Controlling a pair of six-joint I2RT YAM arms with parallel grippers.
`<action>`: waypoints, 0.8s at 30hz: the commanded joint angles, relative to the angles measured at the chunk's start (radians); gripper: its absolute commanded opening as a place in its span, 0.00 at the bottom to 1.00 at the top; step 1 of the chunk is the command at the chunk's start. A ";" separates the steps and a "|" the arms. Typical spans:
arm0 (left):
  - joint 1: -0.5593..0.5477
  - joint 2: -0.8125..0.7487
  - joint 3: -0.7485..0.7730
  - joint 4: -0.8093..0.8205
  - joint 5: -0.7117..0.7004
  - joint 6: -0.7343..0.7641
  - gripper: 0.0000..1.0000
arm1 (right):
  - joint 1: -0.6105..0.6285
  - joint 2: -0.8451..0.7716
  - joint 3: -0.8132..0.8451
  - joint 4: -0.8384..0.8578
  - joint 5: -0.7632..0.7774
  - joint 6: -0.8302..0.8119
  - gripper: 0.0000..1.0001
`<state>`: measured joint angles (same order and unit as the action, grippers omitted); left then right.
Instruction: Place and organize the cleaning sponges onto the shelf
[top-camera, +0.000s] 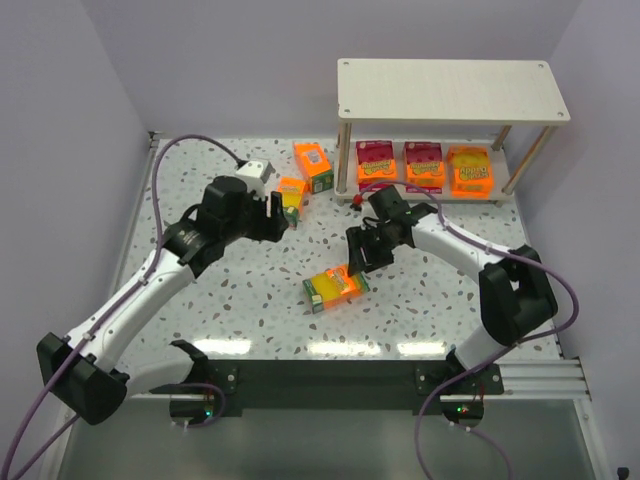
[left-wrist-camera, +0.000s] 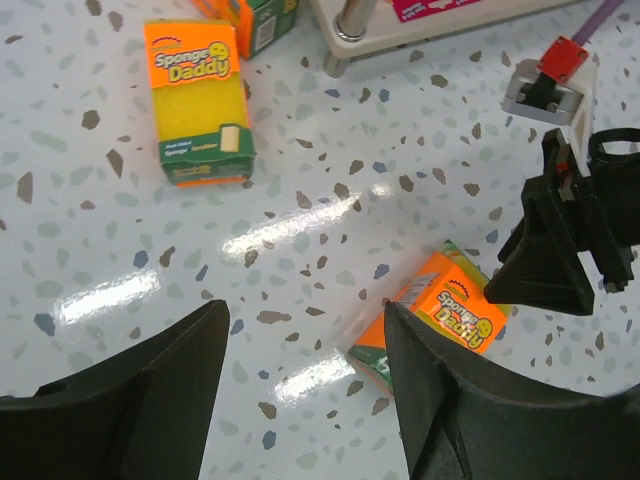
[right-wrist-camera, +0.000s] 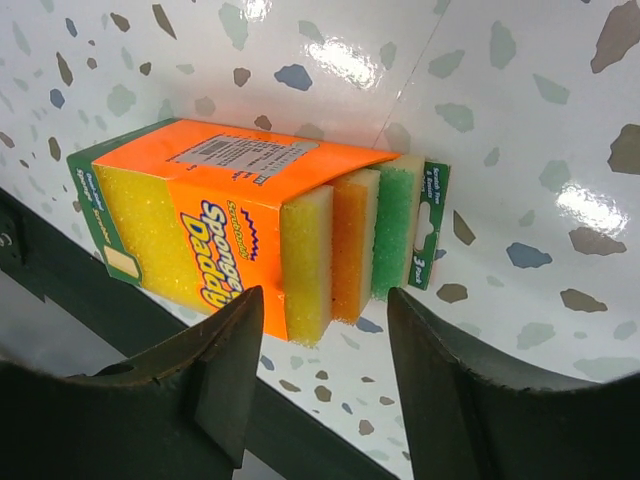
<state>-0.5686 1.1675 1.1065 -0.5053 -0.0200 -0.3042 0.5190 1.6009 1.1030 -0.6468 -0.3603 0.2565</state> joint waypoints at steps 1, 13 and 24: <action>0.050 -0.051 -0.056 0.011 -0.043 -0.096 0.69 | 0.012 0.014 0.032 0.041 -0.051 -0.034 0.56; 0.075 -0.100 -0.114 -0.002 -0.032 -0.119 0.70 | 0.041 0.080 -0.006 0.084 -0.063 -0.016 0.37; 0.090 -0.140 -0.079 -0.033 -0.066 -0.118 0.69 | 0.039 -0.045 -0.011 0.006 -0.109 0.061 0.00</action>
<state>-0.4904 1.0618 0.9909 -0.5327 -0.0605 -0.4091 0.5526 1.6348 1.0878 -0.5838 -0.4492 0.2920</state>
